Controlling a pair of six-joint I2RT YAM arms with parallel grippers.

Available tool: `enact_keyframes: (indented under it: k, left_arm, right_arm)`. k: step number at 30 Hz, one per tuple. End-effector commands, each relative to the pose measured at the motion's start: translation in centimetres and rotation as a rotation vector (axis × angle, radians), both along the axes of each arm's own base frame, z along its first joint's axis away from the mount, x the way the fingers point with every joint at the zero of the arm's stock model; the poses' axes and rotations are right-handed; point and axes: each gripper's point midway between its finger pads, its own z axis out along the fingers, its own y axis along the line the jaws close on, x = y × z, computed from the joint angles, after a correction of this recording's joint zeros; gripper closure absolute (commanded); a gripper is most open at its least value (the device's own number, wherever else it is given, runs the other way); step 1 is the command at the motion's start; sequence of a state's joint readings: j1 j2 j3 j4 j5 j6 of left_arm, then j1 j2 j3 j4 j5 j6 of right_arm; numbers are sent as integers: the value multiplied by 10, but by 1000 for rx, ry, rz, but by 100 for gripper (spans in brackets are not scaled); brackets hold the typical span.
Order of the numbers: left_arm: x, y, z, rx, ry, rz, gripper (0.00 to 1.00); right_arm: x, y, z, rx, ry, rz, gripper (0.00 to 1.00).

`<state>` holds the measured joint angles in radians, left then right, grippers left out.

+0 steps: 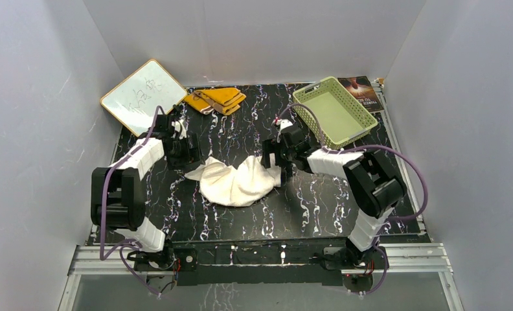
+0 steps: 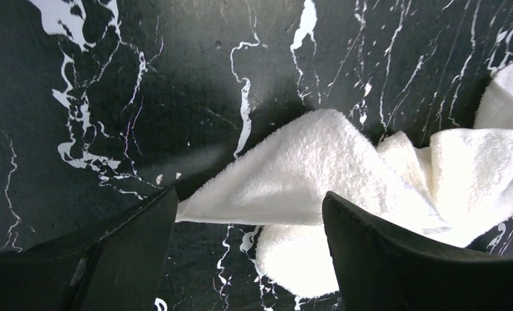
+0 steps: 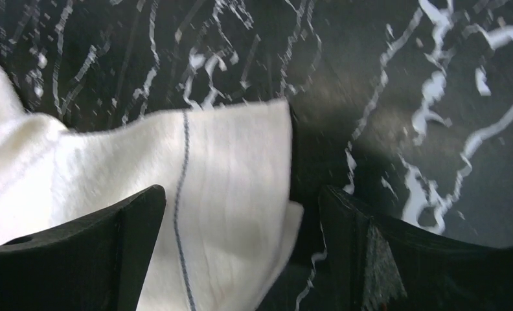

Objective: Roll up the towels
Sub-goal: Flatten out the towel at the center of the board.

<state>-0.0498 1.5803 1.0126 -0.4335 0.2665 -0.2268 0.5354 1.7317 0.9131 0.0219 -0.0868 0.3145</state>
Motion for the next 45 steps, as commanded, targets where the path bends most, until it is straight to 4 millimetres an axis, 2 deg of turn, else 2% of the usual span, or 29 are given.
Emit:
enact_keyframes:
  k: [1, 5, 6, 7, 8, 9, 11, 13, 14, 16, 18, 20, 22, 24, 27, 29, 32, 33, 34, 36, 37, 39, 40, 41, 43, 45]
  left_arm:
    - [-13, 0, -2, 3, 64, 5, 19]
    - [-30, -20, -16, -109, 127, 21, 18]
    - [-36, -24, -23, -114, 150, 22, 19]
    - [-42, -27, -30, -115, 170, 22, 22]
    - [-47, -32, -35, -127, 183, 21, 30]
    - [-50, -39, -38, -167, 191, 21, 43]
    - [-49, -55, -37, -272, 189, 30, 99]
    - [-39, -68, -26, -361, 165, 53, 100]
    - [-30, -70, -15, -386, 136, 53, 100]
    - [-7, -59, 14, -374, 53, 78, 100]
    - [24, -25, 60, -345, -80, 150, 100]
    - [51, 16, 115, -304, -232, 233, 100]
    - [63, 56, 163, -228, -346, 303, 100]
    - [69, 86, 211, -164, -462, 351, 100]
    - [59, 112, 253, -98, -579, 404, 100]
    - [46, 118, 259, -52, -595, 420, 100]
    - [23, 116, 237, -22, -563, 433, 100]
    - [14, 117, 228, -4, -548, 440, 93]
    - [5, 119, 216, 19, -528, 448, 77]
    - [-9, 119, 187, 44, -467, 455, 38]
    - [-15, 116, 170, 35, -425, 446, 27]
    - [-26, 101, 132, -25, -318, 412, 20]
    - [-31, 97, 116, -43, -272, 406, 15]
    - [-36, 93, 102, -58, -237, 403, 13]
    - [-43, 87, 87, -87, -203, 401, 14]
    - [-48, 79, 77, -113, -180, 389, 15]
  right_arm:
    - [38, 33, 25, 103, -108, 56, 14]
    - [41, 39, 19, 105, -93, 81, 26]
    - [41, 39, 18, 103, -92, 84, 32]
    - [40, 39, 19, 103, -93, 88, 42]
    - [40, 39, 22, 105, -97, 95, 54]
    - [40, 40, 26, 109, -103, 100, 69]
    - [40, 41, 37, 115, -111, 112, 98]
    - [41, 41, 56, 119, -135, 125, 100]
    - [43, 40, 70, 122, -157, 127, 100]
    - [49, 34, 118, 139, -249, 110, 100]
    - [55, 23, 162, 157, -334, 77, 100]
    - [59, 10, 210, 186, -432, 39, 100]
    - [60, -2, 256, 219, -520, 7, 100]
    - [56, -12, 297, 245, -603, -14, 100]
    - [39, -27, 343, 270, -711, -39, 100]
    - [25, -38, 358, 279, -757, -56, 100]
    - [4, -54, 351, 265, -773, -84, 100]
    - [-1, -61, 330, 243, -746, -102, 100]
    - [-6, -67, 316, 225, -728, -123, 100]
    - [-15, -75, 275, 188, -649, -141, 100]
    - [-19, -77, 252, 168, -593, -146, 100]
    - [-30, -82, 198, 123, -451, -166, 94]
    - [-36, -84, 176, 108, -390, -176, 86]
    - [-42, -86, 157, 101, -338, -183, 78]
    - [-55, -89, 132, 100, -267, -200, 50]
    - [-62, -89, 124, 114, -248, -201, 42]
